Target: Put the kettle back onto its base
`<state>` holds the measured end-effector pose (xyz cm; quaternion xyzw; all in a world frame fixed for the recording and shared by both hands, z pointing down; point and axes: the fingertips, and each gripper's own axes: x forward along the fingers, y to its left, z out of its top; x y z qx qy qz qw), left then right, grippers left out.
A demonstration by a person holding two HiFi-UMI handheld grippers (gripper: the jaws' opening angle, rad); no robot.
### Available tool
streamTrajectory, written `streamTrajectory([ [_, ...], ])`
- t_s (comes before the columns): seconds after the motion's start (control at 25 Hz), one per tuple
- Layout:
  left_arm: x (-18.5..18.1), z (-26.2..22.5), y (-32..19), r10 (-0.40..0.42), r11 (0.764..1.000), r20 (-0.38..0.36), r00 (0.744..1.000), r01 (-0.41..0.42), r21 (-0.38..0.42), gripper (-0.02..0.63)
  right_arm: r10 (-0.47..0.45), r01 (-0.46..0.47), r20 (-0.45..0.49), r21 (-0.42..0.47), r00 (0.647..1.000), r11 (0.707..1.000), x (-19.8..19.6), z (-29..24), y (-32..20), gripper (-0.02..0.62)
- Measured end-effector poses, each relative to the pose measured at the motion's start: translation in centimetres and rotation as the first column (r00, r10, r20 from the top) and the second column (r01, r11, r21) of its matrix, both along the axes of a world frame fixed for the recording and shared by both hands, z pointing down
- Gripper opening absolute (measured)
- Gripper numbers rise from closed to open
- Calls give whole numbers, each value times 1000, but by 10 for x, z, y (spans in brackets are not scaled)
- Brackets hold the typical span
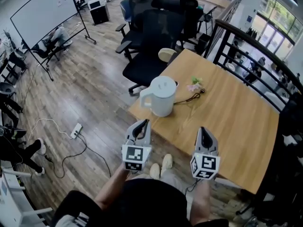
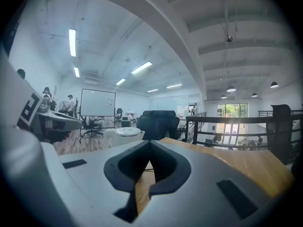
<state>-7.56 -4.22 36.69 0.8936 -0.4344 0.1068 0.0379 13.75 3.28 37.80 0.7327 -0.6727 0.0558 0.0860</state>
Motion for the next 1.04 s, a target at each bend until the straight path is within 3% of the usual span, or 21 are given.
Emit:
streamTrajectory([
  [1.04,3,-5,4,12,1000,-18,1000,-12,3,9,8,-8,-13,-13,1000,1000,-3,-2,6,-2],
])
